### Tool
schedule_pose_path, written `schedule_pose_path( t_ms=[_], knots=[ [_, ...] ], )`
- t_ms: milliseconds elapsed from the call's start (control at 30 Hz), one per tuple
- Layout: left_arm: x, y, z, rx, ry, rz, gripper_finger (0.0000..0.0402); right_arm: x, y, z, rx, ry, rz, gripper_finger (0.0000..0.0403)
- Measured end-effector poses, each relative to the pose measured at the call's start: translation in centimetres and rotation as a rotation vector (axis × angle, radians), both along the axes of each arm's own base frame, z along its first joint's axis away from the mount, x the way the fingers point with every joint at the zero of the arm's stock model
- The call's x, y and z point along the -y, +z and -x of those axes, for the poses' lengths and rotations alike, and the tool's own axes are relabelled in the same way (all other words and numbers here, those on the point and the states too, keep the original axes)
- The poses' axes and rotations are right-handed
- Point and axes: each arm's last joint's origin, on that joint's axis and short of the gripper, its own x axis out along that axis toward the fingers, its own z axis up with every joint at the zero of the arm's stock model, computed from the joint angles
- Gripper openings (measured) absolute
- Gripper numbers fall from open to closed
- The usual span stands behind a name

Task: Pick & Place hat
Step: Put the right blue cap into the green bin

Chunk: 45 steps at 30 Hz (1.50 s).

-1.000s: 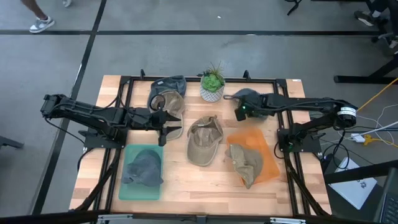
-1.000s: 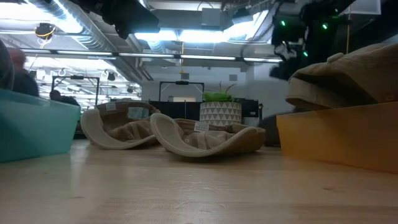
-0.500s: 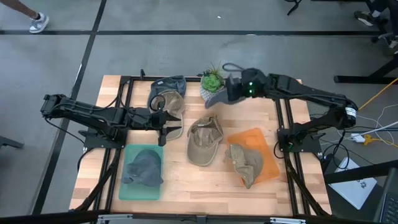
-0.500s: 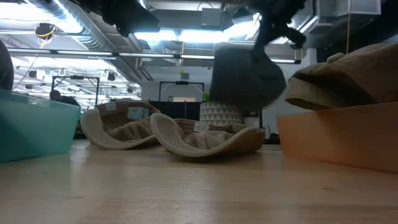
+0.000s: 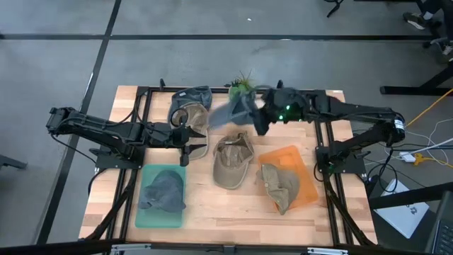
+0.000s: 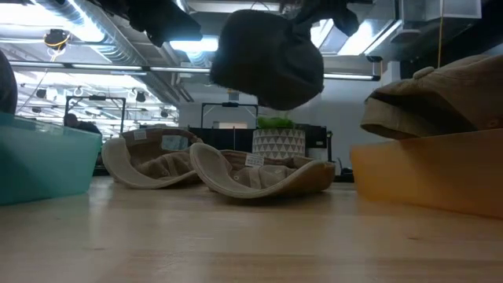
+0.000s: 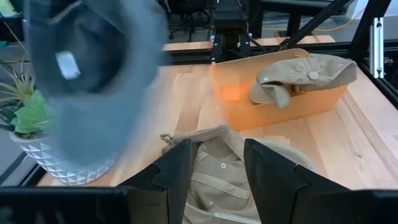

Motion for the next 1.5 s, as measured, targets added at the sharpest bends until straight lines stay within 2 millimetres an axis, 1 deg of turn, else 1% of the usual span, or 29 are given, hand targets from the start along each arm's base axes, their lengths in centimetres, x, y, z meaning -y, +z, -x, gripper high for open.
schedule_pose_path(
  t_ms=[100, 300, 533, 667, 800, 867, 933, 1133, 1367, 1500],
  knots=[
    [0.0, 0.0, 0.0, 0.000, 0.000, 0.000, 0.0143, -1.5, -0.9, -0.9, -0.046, 0.090, 0.045, 0.0016],
    [0.0, 0.0, 0.0, 0.000, 0.000, 0.001, 0.0143, -3.9, -2.5, -3.3, -0.080, 0.218, 0.107, 0.0016],
    [0.0, 0.0, 0.0, 0.000, 0.000, 0.001, 0.0143, -5.4, -4.9, -6.3, -0.120, 0.360, 0.264, 0.0016],
    [0.0, 0.0, 0.0, 0.000, 0.000, 0.002, 0.0143, -6.2, -7.1, -7.8, -0.201, 0.420, 0.297, 0.0016],
    [0.0, 0.0, 0.0, 0.000, 0.000, 0.002, 0.0143, -7.3, -9.6, -8.5, -0.317, 0.462, 0.282, 0.0016],
    [0.0, 0.0, 0.0, 0.000, 0.000, 0.002, 0.0143, -7.8, -10.7, -8.5, -0.380, 0.475, 0.266, 0.0016],
    [0.0, 0.0, 0.0, 0.000, 0.000, 0.002, 0.0143, -8.3, -11.4, -8.4, -0.425, 0.481, 0.251, 0.0016],
    [0.0, 0.0, 0.0, 0.000, 0.000, 0.002, 0.0143, -8.9, -11.5, -8.2, -0.433, 0.456, 0.215, 0.0021],
    [0.0, 0.0, 0.0, 0.000, 0.000, 0.002, 0.0143, -8.9, -11.4, -8.2, -0.408, 0.370, 0.127, 0.0053],
    [0.0, 0.0, 0.0, 0.000, 0.000, 0.002, 0.0143, -9.0, -11.2, -8.6, -0.348, 0.306, 0.059, 0.0070]
  ],
)
